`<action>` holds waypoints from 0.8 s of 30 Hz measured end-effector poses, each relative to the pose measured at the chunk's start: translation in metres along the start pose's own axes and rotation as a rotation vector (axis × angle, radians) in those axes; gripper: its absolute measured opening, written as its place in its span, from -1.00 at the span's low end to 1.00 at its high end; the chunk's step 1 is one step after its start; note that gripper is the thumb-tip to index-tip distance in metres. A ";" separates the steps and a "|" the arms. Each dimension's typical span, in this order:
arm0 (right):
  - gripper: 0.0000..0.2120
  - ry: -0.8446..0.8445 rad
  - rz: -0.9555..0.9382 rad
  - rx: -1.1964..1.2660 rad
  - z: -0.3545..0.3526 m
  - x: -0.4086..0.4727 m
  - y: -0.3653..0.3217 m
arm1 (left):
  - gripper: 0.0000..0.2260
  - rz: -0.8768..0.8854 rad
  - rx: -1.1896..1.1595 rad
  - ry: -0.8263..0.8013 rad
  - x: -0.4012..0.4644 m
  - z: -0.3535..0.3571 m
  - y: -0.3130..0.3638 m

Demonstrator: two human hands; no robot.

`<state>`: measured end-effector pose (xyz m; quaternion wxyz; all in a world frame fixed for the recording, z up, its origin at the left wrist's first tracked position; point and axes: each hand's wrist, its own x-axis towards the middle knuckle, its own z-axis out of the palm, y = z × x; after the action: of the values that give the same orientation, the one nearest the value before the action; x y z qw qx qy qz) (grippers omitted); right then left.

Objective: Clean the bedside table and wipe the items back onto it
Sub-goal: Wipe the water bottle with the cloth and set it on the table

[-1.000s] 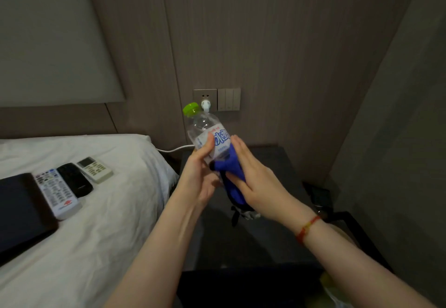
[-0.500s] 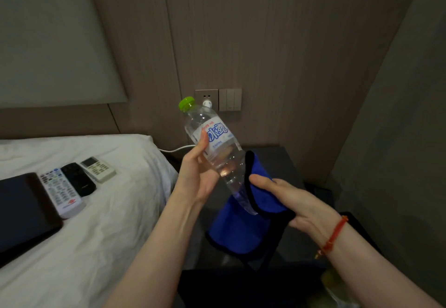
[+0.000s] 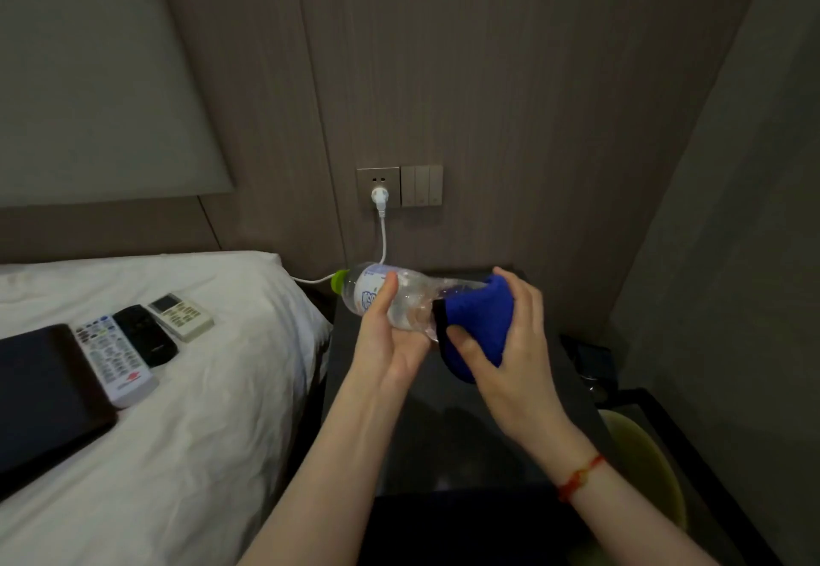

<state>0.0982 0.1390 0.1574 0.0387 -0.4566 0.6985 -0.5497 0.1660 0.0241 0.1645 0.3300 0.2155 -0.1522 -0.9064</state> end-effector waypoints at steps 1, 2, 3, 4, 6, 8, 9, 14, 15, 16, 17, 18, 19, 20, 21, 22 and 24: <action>-0.36 -0.016 -0.031 -0.018 -0.002 0.002 -0.001 | -0.60 0.001 0.004 -0.013 0.000 0.001 0.002; -0.38 -0.040 -0.057 -0.043 -0.004 0.004 -0.003 | -0.63 0.000 0.011 -0.027 0.001 0.001 0.003; -0.40 -0.069 -0.081 -0.078 -0.007 0.006 -0.007 | -0.66 -0.004 0.020 -0.037 -0.001 0.001 0.005; -0.42 -0.098 -0.124 -0.132 -0.008 0.008 -0.009 | -0.69 -0.003 0.031 -0.041 -0.002 0.001 0.005; -0.44 -0.130 -0.262 -0.273 -0.008 0.012 -0.017 | -0.71 0.014 0.069 -0.048 -0.005 -0.001 0.005; -0.46 -0.154 -0.281 -0.298 -0.007 0.015 -0.025 | -0.68 0.032 0.127 -0.064 -0.010 -0.002 0.006; -0.48 -0.182 -0.216 -0.238 -0.007 0.017 -0.029 | -0.65 0.041 0.140 -0.078 -0.010 -0.004 0.008; -0.78 -0.104 0.139 0.045 -0.006 0.028 -0.025 | -0.61 0.090 0.205 -0.125 -0.011 -0.008 0.017; -0.81 -0.082 0.182 0.043 -0.005 0.031 -0.022 | -0.61 0.098 0.210 -0.130 -0.012 -0.009 0.017; -0.84 -0.068 0.223 0.054 -0.003 0.035 -0.019 | -0.61 0.105 0.209 -0.134 -0.013 -0.010 0.016; -0.84 -0.044 0.262 0.104 -0.001 0.041 -0.017 | -0.59 0.114 0.209 -0.124 -0.013 -0.011 0.014; -0.84 -0.016 0.300 0.192 0.001 0.047 -0.018 | -0.55 0.114 0.216 -0.112 -0.012 -0.012 0.011; -0.85 0.005 0.331 0.297 0.003 0.053 -0.022 | -0.50 0.108 0.241 -0.100 -0.013 -0.013 0.008; -0.88 0.015 0.342 0.393 0.005 0.059 -0.028 | -0.45 0.087 0.268 -0.095 -0.017 -0.010 0.003; -0.90 0.009 0.315 0.470 0.007 0.063 -0.035 | -0.42 0.084 0.285 -0.105 -0.017 -0.011 -0.003; -0.92 -0.023 0.265 0.517 0.011 0.065 -0.040 | -0.42 0.087 0.292 -0.113 -0.019 -0.008 -0.009; -0.81 -0.182 0.152 0.501 0.017 0.064 -0.046 | -0.48 0.097 0.283 -0.130 -0.023 -0.005 -0.017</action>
<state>0.0977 0.0842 0.2165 0.2541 -0.4264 0.5668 -0.6575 0.1756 0.0512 0.1604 0.3290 0.1933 -0.3096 -0.8709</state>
